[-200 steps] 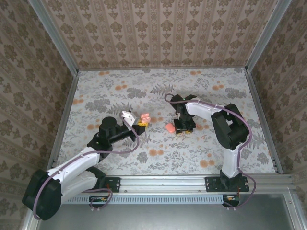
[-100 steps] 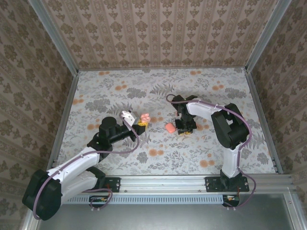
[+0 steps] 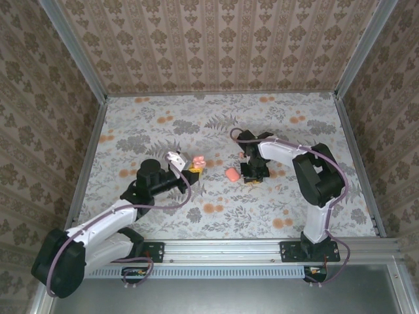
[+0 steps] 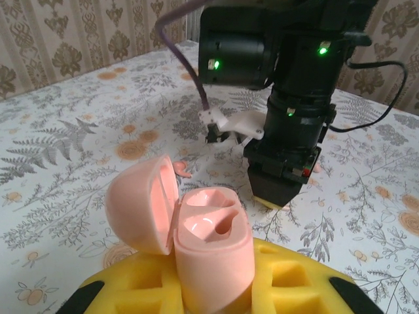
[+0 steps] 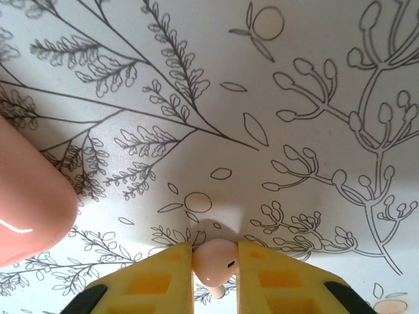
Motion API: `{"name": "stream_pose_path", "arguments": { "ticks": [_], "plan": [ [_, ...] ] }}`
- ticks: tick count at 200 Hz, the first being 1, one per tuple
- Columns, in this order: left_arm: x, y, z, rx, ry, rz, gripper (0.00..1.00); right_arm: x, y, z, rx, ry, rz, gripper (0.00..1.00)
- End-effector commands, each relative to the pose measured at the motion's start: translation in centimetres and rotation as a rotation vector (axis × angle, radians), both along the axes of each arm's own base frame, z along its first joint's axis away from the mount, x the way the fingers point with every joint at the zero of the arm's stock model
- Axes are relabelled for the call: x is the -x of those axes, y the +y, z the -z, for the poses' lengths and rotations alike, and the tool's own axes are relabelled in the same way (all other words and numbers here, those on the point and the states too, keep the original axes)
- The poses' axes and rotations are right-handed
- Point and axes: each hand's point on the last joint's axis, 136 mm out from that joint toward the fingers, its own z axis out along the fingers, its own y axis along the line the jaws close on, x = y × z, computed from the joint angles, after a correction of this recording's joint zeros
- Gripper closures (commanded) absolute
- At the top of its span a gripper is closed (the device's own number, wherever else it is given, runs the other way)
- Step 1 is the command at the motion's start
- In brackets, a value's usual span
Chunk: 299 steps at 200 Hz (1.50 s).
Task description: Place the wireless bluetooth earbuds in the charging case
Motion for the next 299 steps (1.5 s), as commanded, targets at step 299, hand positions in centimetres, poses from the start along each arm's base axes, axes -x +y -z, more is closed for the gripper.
{"name": "stream_pose_path", "arguments": {
  "ticks": [299],
  "plan": [
    [-5.2, -10.9, 3.1, 0.147, -0.035, 0.108, 0.9, -5.4, 4.8, -18.2, -0.699, -0.888, 0.174, 0.82]
  ]
}}
